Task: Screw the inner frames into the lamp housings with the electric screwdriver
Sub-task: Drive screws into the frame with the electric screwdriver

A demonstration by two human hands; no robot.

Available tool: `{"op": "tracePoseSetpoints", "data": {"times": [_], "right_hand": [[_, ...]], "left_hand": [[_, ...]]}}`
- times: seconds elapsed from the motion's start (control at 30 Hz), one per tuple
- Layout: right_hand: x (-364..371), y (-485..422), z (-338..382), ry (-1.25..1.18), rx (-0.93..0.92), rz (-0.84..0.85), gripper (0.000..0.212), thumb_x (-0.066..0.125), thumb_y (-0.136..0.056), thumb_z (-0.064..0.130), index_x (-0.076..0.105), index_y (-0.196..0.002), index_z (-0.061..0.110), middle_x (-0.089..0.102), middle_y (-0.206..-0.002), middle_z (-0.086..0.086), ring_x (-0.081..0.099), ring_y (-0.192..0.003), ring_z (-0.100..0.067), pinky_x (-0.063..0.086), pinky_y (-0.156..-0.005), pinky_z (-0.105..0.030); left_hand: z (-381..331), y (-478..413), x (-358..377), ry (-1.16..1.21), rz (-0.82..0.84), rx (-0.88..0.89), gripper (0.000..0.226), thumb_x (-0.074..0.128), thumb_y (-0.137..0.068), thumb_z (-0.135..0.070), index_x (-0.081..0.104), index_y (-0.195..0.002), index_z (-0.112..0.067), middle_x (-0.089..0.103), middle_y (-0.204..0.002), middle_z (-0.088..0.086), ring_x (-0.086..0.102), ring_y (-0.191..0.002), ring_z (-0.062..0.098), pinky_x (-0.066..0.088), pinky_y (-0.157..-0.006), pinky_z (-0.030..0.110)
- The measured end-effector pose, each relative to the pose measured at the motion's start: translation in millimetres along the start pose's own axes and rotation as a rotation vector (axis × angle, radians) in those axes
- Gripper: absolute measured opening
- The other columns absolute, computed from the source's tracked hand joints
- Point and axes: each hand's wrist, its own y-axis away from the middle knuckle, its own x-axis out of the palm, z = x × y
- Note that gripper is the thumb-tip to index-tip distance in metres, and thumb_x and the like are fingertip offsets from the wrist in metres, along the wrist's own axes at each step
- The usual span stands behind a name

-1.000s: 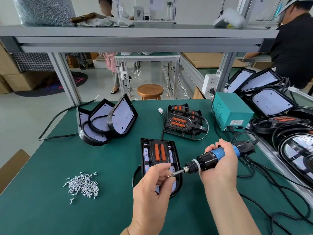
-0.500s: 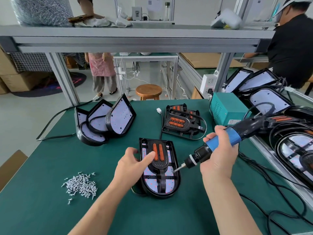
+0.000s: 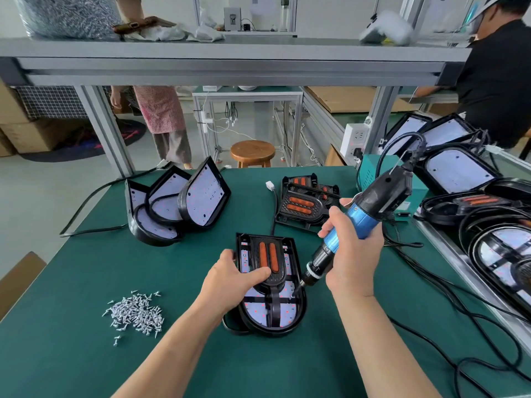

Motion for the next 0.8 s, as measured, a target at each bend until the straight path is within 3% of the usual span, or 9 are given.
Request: {"op": "tracePoseSetpoints", "data": {"times": [0.27, 0.47, 0.8], "right_hand": [[5, 3, -1, 0.018, -0.008, 0.103, 0.022, 0.067, -0.081, 0.013, 0.058, -0.101, 0.013, 0.055, -0.057, 0.000, 0.053, -0.053, -0.014, 0.049, -0.060, -0.022], [10, 5, -4, 0.061, -0.035, 0.165, 0.021, 0.066, -0.079, 0.009, 0.058, -0.098, 0.012, 0.054, -0.058, -0.002, 0.052, -0.051, -0.014, 0.047, -0.056, -0.021], [9, -3, -7, 0.076, -0.017, 0.162, 0.016, 0.061, -0.076, 0.004, 0.052, -0.084, 0.014, 0.051, -0.062, -0.005, 0.051, -0.048, -0.014, 0.046, -0.053, -0.020]], "left_hand": [[2, 1, 1, 0.021, -0.001, 0.004, 0.052, 0.084, -0.066, -0.049, 0.054, -0.103, -0.029, 0.070, -0.104, -0.007, 0.067, -0.100, 0.018, 0.054, -0.095, 0.046], [3, 0, 3, 0.011, -0.015, 0.012, 0.058, 0.086, -0.073, -0.046, 0.055, -0.116, -0.023, 0.069, -0.110, -0.006, 0.066, -0.104, 0.019, 0.052, -0.098, 0.046], [4, -2, 5, 0.046, -0.027, 0.014, 0.050, 0.087, -0.075, -0.042, 0.054, -0.110, -0.025, 0.070, -0.106, -0.007, 0.067, -0.101, 0.017, 0.054, -0.096, 0.044]]}}
